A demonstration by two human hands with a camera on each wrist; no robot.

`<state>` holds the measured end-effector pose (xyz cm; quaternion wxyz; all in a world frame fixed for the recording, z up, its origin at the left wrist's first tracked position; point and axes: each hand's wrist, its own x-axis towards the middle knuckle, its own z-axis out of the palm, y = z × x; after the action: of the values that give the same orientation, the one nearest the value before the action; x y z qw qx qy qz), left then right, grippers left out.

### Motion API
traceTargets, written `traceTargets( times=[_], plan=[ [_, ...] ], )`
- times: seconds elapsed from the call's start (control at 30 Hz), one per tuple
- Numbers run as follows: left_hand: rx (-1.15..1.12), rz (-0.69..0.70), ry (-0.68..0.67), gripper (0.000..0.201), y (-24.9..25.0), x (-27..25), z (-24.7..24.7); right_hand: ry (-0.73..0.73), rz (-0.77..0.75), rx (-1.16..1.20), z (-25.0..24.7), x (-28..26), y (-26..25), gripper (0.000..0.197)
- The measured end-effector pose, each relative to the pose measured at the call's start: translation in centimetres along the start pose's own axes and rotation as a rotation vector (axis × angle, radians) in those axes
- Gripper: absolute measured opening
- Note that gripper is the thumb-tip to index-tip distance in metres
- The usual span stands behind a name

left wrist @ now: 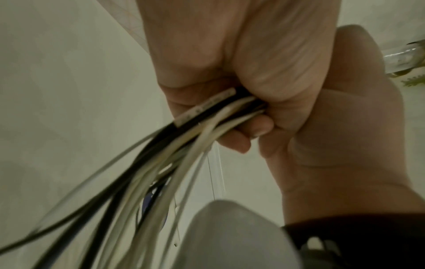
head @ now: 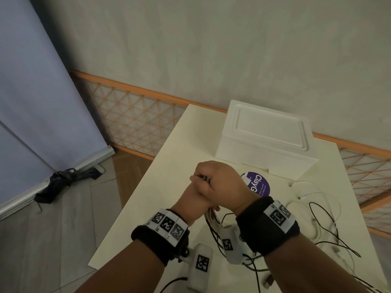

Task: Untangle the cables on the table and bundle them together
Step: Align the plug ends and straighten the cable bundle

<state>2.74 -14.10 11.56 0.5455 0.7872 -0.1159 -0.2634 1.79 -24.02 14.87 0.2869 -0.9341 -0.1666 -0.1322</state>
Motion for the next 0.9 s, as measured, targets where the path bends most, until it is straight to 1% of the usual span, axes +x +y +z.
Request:
traceTargets(
  times=[0.03,0.07,0.1,0.13,0.17,0.2,0.23,0.27,0.3,0.33,0.37,0.4,0.43,0.47,0.5,0.53,0.57,0.6,0.63,0.67,0.7,0.73,0.77,0.8,0.87,0.9],
  plan=[
    [-0.015,0.028,0.006,0.041,0.5,-0.5,0.0,0.002,-0.030,-0.067,-0.1,0.0,-0.1,0.041],
    [-0.045,0.054,0.017,0.034,0.7,-0.8,0.1,-0.007,-0.062,-0.133,0.0,0.0,-0.3,0.043],
    [-0.075,0.059,0.022,0.023,0.9,-1.5,0.2,-0.036,-0.083,-0.179,-0.1,0.0,-0.6,0.046],
    [-0.098,0.079,0.045,0.016,0.6,-1.7,0.1,-0.076,-0.093,-0.168,-0.3,0.1,-1.0,0.048],
    [-0.154,0.066,0.056,0.014,0.5,-2.0,0.0,-0.135,-0.071,-0.087,-0.5,0.1,-1.2,0.050],
    [-0.190,0.053,0.068,0.008,0.2,-1.9,-0.3,-0.199,0.013,0.103,-0.9,0.2,-1.2,0.052],
    [-0.232,0.024,0.044,0.013,-0.2,-1.6,-0.5,-0.226,0.145,0.377,-1.5,0.3,-1.6,0.054],
    [-0.236,0.008,0.014,0.017,-0.2,-1.6,-0.6,-0.213,0.240,0.576,-1.8,0.4,-1.9,0.055],
    [-0.223,0.000,-0.007,0.016,-0.1,-1.5,-0.8,-0.193,0.286,0.626,-2.0,0.4,-2.1,0.052],
    [-0.199,-0.009,-0.003,0.018,0.1,-1.5,-0.9,-0.210,0.280,0.493,-2.1,0.4,-2.3,0.049],
    [-0.168,-0.033,0.007,0.026,0.0,-1.5,-1.0,-0.274,0.225,0.257,-2.0,0.3,-2.3,0.046],
    [-0.120,-0.036,0.029,0.036,0.2,-1.9,-1.2,-0.345,0.156,0.032,-1.8,0.1,-2.4,0.046],
    [-0.072,-0.015,0.025,0.050,-0.2,-1.9,-1.4,-0.407,0.100,-0.126,-1.7,0.0,-2.5,0.050],
    [-0.029,0.014,0.031,0.058,-0.4,-2.1,-1.6,-0.460,0.056,-0.232,-1.6,-0.1,-2.3,0.059],
    [-0.010,0.012,0.008,0.060,0.0,-2.7,-1.6,-0.493,0.021,-0.302,-1.4,-0.2,-2.2,0.069],
    [0.004,0.023,0.015,0.059,1.0,-3.4,-1.5,-0.512,-0.009,-0.342,-1.2,-0.3,-2.1,0.075],
    [-0.003,0.042,0.016,0.058,1.3,-3.7,-1.4,-0.522,-0.013,-0.334,-1.4,-0.3,-2.2,0.074],
    [-0.003,0.077,0.034,0.056,0.8,-3.1,-1.2,-0.510,0.008,-0.247,-1.7,-0.2,-2.2,0.071],
    [-0.048,0.110,0.036,0.049,0.7,-2.7,-1.1,-0.466,0.056,-0.086,-2.2,0.0,-2.3,0.069],
    [-0.065,0.143,0.024,0.047,1.0,-2.4,-1.2,-0.389,0.109,0.095,-2.6,0.2,-2.2,0.069],
    [-0.069,0.161,0.007,0.041,0.8,-2.0,-1.3,-0.305,0.141,0.211,-3.1,0.6,-2.1,0.069],
    [-0.038,0.154,-0.008,0.036,0.8,-1.8,-1.4,-0.264,0.151,0.229,-3.4,0.8,-2.1,0.070],
    [-0.015,0.164,-0.033,0.033,0.6,-1.7,-1.4,-0.290,0.162,0.206,-3.4,0.9,-2.0,0.069],
    [0.032,0.165,-0.049,0.034,0.5,-1.6,-1.4,-0.361,0.190,0.177,-3.3,0.9,-1.9,0.069],
    [0.095,0.207,-0.076,0.034,0.0,-1.0,-1.3,-0.488,0.259,0.168,-3.0,0.7,-2.2,0.078],
    [0.098,0.231,-0.105,0.027,-0.3,-0.8,-1.1,-0.523,0.266,0.156,-2.9,0.6,-2.3,0.082]
  ],
)
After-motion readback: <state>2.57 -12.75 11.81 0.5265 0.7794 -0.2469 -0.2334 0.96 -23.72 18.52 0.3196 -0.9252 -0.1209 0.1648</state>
